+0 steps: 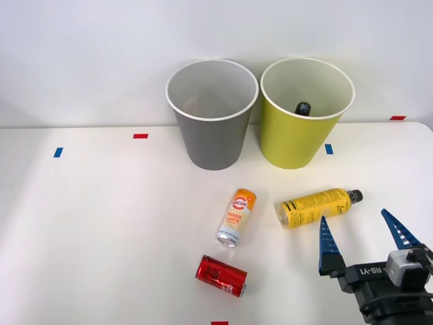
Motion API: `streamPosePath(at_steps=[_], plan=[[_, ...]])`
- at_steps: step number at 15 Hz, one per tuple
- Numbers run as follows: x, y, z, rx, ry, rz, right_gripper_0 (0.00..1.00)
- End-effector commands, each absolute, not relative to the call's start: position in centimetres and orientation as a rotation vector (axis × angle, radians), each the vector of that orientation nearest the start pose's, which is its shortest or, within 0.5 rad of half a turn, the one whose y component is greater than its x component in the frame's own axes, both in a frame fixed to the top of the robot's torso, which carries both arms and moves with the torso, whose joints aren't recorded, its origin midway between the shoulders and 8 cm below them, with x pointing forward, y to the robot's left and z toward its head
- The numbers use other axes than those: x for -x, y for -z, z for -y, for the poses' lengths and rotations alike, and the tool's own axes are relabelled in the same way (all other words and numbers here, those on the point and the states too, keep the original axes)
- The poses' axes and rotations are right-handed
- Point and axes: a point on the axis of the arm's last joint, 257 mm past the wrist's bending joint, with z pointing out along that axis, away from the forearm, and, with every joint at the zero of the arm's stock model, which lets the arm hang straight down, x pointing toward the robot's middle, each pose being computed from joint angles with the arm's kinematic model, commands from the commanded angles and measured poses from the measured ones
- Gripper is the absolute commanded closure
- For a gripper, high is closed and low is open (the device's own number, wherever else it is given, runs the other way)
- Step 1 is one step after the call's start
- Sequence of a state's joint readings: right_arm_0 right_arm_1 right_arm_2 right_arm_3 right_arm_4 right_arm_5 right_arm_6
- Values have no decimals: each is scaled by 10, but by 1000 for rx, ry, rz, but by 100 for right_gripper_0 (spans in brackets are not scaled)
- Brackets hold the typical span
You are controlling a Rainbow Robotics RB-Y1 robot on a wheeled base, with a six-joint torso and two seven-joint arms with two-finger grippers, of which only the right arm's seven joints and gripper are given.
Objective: Put cans in the gray bin, plastic bottles in the light green bin
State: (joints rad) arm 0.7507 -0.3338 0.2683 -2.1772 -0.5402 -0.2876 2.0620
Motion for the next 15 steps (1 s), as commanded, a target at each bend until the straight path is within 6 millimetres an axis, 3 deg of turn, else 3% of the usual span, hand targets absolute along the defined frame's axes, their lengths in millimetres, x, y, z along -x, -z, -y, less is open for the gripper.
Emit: streamPosePath(at_steps=[1, 5, 9, 15], plan=[[-333, 212, 250, 178, 172, -1508, 0], [-337, 215, 252, 208, 245, -1501, 0], [-336, 215, 243, 234, 241, -1497, 0], [-319, 229, 233, 126, 59, -1491, 0]])
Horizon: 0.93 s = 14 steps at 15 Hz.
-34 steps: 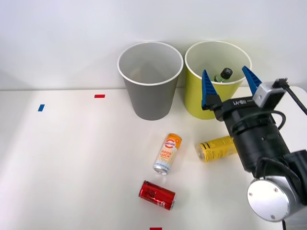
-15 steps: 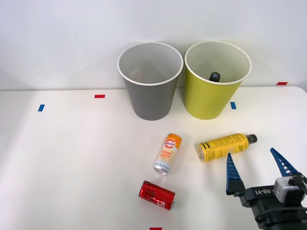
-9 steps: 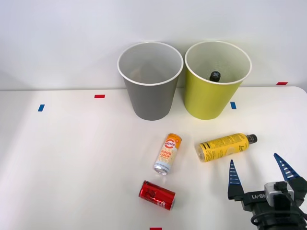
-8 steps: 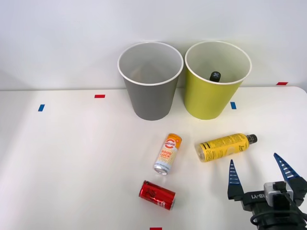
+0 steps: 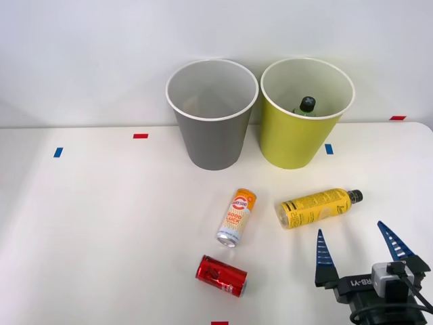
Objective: Put cans in the gray bin, plastic bottles in the light green bin
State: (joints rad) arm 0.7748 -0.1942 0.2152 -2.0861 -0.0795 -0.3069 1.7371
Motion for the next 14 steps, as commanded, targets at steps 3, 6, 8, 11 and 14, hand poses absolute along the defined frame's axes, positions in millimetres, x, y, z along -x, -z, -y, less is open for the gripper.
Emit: streamPosePath(at_steps=[3, 6, 8, 11, 14], plan=[[-311, 240, 228, 113, -27, -1445, 0], [-298, 240, 220, 180, -26, -1433, 0], [-282, 244, 215, 206, -47, -1439, 0], [-261, 254, 200, 248, -81, -1466, 0], [-243, 260, 197, 278, -67, -1484, 0]])
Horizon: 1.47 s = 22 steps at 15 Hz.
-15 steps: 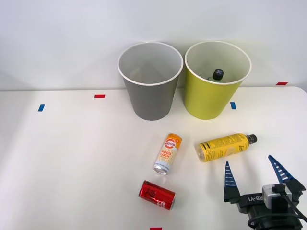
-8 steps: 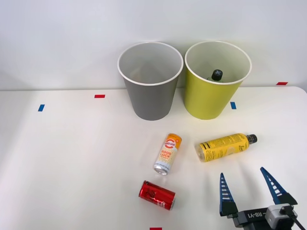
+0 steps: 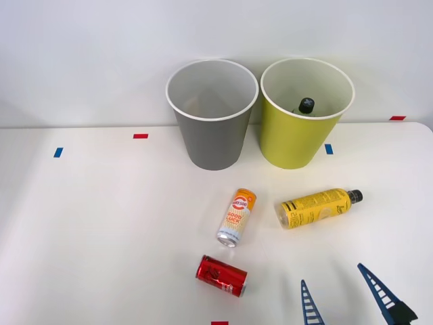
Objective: Put cans in the gray bin, plastic bottles in the light green bin
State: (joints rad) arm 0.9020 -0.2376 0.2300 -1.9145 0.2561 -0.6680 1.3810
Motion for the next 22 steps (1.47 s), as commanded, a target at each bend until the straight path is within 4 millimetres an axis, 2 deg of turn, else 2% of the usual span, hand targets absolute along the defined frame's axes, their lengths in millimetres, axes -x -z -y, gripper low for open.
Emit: streamPosePath(at_steps=[1, 6, 9, 22], plan=[[-237, 263, 196, 274, -64, -1495, 0], [-211, 279, 197, 223, -31, -1575, 0], [-204, 283, 194, 208, -33, -1595, 0], [-202, 284, 192, 199, -43, -1600, 0]])
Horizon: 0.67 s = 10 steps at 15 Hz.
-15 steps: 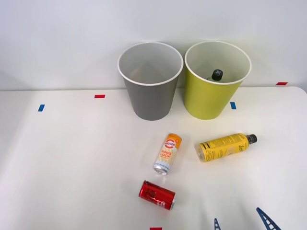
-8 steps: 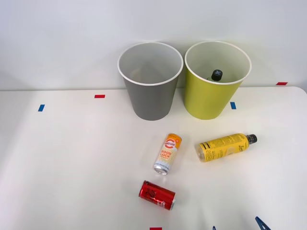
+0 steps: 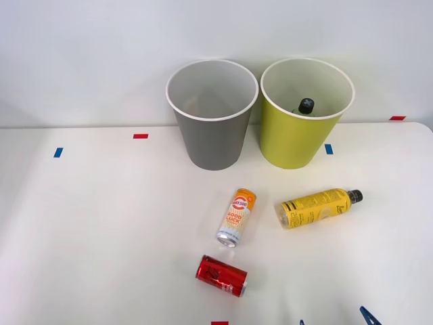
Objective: Put cans in the gray bin, plastic bottles in the light green bin
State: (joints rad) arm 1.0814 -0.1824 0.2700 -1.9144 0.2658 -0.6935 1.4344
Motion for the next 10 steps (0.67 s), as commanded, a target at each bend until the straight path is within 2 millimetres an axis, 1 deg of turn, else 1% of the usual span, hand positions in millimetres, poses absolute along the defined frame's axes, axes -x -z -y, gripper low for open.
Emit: streamPosePath(at_steps=[1, 10], plan=[[-202, 284, 192, 199, -43, -1600, 0], [-202, 284, 192, 199, -43, -1600, 0]])
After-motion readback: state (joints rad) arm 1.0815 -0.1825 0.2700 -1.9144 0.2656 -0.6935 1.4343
